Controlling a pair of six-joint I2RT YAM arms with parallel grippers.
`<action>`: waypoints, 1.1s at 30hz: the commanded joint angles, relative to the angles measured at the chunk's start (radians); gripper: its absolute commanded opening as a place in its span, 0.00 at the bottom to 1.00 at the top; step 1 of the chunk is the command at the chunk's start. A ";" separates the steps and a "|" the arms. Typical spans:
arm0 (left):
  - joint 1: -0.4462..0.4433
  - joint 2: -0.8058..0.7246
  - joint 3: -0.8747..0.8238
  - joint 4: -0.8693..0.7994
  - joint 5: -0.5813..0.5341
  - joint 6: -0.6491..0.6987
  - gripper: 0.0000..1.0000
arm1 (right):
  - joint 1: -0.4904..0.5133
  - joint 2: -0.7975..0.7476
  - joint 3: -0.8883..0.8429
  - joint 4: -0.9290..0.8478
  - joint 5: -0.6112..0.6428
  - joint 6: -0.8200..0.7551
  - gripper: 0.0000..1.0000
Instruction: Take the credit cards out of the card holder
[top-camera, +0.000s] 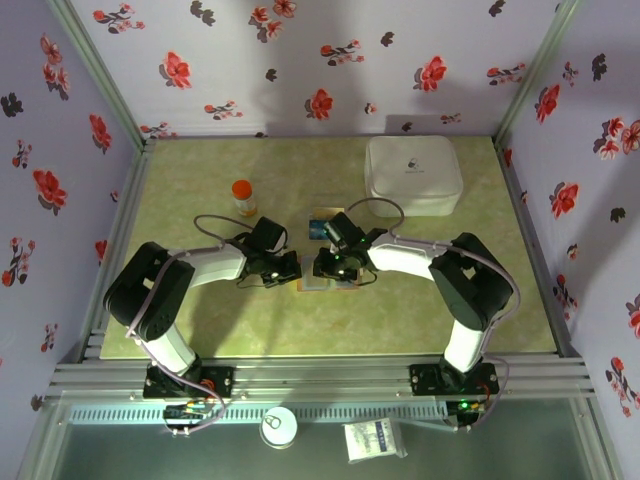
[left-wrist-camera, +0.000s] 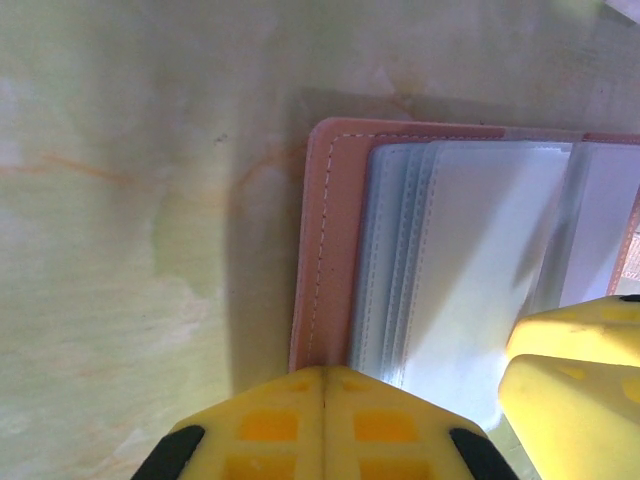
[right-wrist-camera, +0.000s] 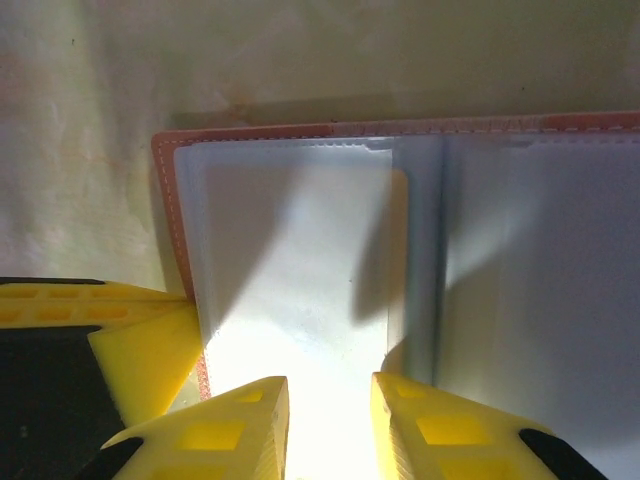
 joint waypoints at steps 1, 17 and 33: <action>0.008 -0.008 -0.029 -0.051 -0.044 0.030 0.02 | 0.004 0.009 0.024 -0.045 0.024 -0.026 0.28; 0.018 -0.002 -0.023 -0.067 -0.044 0.036 0.02 | -0.041 -0.032 -0.030 -0.068 0.035 -0.040 0.27; 0.015 -0.123 0.030 -0.090 -0.052 -0.004 0.03 | -0.066 -0.043 -0.091 0.001 -0.006 -0.032 0.25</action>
